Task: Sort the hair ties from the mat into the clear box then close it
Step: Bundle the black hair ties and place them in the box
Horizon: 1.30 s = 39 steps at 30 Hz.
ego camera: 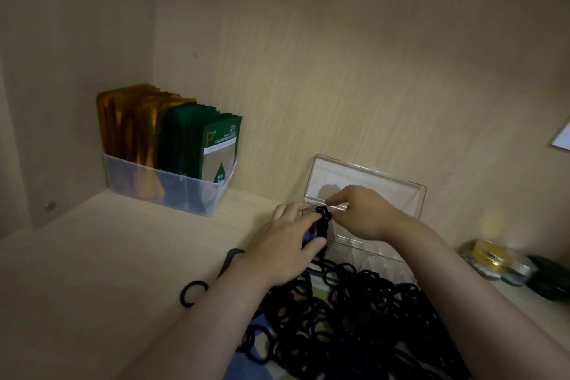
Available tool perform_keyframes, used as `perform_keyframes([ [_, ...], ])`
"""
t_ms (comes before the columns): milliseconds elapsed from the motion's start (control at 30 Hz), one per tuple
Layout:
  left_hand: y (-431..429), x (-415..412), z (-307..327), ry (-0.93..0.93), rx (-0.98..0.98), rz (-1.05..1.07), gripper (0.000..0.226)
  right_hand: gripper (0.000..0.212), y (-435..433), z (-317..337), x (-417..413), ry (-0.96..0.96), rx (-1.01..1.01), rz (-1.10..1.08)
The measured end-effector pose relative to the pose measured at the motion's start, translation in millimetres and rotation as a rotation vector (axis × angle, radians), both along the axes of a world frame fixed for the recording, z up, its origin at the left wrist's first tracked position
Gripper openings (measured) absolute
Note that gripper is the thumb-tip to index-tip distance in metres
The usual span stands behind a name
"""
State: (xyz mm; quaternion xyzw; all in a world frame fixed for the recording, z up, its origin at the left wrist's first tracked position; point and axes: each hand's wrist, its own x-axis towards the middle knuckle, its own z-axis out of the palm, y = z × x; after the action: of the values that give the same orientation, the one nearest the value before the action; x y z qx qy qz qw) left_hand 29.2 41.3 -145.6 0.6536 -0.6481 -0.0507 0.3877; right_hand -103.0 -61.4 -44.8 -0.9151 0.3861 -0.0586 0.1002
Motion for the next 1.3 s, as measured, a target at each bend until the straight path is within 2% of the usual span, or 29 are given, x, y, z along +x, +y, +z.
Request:
perform_keyframes([
  [100, -1, 0, 1, 0.02, -0.004, 0.001, 0.056, 0.038, 12, -8, -7, -0.009, -0.133, 0.086],
  [233, 0, 1, 3, 0.025, -0.013, 0.006, 0.059, 0.048, 16, -25, 5, 0.291, -0.316, 0.151],
  [333, 4, 1, 5, 0.019, 0.007, -0.006, 0.061, 0.041, 18, -23, 6, 0.338, -0.308, 0.151],
  [400, 5, 2, 6, 0.019, 0.015, -0.01, 0.062, 0.032, 16, -16, 1, 0.261, -0.247, 0.152],
  [467, 5, 3, 7, 0.014, 0.016, -0.014, 0.062, 0.037, 13, -14, -2, 0.213, -0.263, 0.154],
  [533, 5, 3, 8, 0.009, 0.011, -0.012, 0.061, 0.036, 15, -19, -2, 0.251, -0.292, 0.157],
  [600, 6, 3, 8, 0.004, 0.003, -0.012, 0.061, 0.023, 17, -27, 0, 0.278, -0.268, 0.164],
  [667, 7, 3, 9, -0.001, -0.002, -0.011, 0.061, 0.024, 15, -28, -3, 0.253, -0.257, 0.184],
  [767, 8, 5, 11, -0.02, -0.033, 0.016, 0.059, 0.038, 12, -22, -14, 0.039, -0.202, 0.214],
  [833, 9, 6, 11, -0.027, -0.046, 0.039, 0.057, 0.039, 12, -16, -22, -0.132, -0.117, 0.186],
  [900, 10, 6, 12, -0.026, -0.044, 0.047, 0.057, 0.04, 10, -13, -26, -0.197, -0.121, 0.144],
  [1000, 10, 2, 12, -0.044, -0.027, 0.027, 0.057, 0.042, 9, -15, -26, -0.107, -0.172, 0.133],
  [1100, 7, -2, 11, -0.053, 0.004, 0.001, 0.058, 0.055, 14, -22, -16, 0.101, -0.252, 0.17],
  [1167, 6, -3, 10, -0.043, 0.02, -0.008, 0.06, 0.055, 16, -28, -8, 0.218, -0.341, 0.183],
  [1300, 6, -1, 9, -0.031, 0.033, -0.019, 0.06, 0.06, 14, -35, 0, 0.264, -0.371, 0.163],
])
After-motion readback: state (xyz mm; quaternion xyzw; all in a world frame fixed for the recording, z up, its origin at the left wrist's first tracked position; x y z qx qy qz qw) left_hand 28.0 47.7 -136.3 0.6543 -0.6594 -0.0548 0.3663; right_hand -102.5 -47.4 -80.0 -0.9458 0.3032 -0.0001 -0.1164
